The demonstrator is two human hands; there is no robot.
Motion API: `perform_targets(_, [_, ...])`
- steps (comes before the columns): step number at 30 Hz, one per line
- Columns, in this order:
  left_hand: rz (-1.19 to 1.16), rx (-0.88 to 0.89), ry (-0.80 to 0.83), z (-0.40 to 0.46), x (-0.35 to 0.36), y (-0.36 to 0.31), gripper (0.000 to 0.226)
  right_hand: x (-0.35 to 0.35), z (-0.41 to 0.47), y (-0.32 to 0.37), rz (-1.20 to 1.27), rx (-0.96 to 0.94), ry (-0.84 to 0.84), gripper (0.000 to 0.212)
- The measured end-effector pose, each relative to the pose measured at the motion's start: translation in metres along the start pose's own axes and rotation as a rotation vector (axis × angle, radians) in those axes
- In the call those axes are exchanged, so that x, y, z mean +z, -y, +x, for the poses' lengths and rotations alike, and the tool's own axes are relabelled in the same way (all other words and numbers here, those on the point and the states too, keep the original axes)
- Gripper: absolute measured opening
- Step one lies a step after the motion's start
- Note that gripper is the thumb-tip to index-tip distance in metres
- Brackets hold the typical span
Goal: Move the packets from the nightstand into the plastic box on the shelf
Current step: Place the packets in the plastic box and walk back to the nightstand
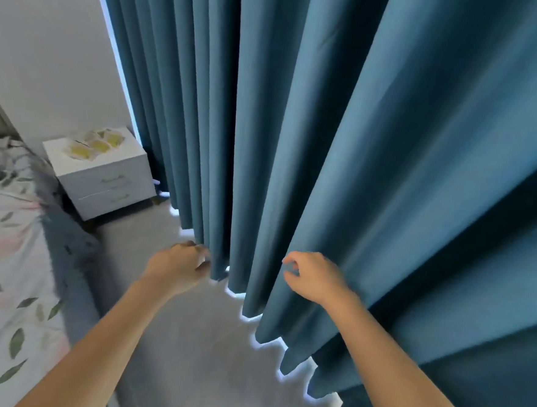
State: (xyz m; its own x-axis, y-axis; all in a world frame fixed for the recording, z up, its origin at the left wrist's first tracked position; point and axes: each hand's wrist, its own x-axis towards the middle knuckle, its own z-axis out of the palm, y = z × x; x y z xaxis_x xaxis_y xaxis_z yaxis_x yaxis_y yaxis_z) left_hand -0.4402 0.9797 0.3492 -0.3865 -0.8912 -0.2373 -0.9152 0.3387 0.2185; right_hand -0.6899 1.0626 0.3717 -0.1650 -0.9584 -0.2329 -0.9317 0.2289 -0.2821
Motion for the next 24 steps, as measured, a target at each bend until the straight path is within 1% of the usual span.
perform_targets(2, [0.009, -0.047, 0.014, 0.018, -0.005, 0.014, 0.035, -0.006, 0.034, 0.015, -0.022, -0.067, 0.000, 0.033])
perform_targets(5, [-0.028, -0.127, -0.029, 0.040, -0.010, 0.036, 0.036, -0.011, 0.085, 0.038, -0.027, -0.147, 0.031, 0.033])
perform_targets(8, [-0.028, -0.173, -0.039, 0.069, -0.019, 0.061, 0.037, -0.015, 0.140, 0.061, -0.042, -0.219, 0.066, 0.033])
perform_targets(14, [-0.012, -0.295, -0.092, 0.147, -0.050, 0.114, 0.039, -0.034, 0.273, 0.108, -0.130, -0.342, 0.066, 0.047])
perform_targets(16, [-0.045, -0.336, -0.071, 0.165, -0.058, 0.130, 0.039, -0.040, 0.313, 0.132, -0.173, -0.398, 0.090, 0.049])
perform_targets(19, [-0.076, -0.429, -0.095, 0.182, -0.072, 0.161, 0.039, -0.045, 0.365, 0.177, -0.204, -0.499, 0.128, 0.048])
perform_targets(21, [-0.103, -0.496, -0.107, 0.191, -0.084, 0.189, 0.039, -0.044, 0.396, 0.211, -0.216, -0.562, 0.129, 0.047])
perform_targets(24, [-0.148, -0.597, -0.096, 0.205, -0.099, 0.238, 0.038, -0.034, 0.441, 0.264, -0.195, -0.649, 0.123, 0.050])
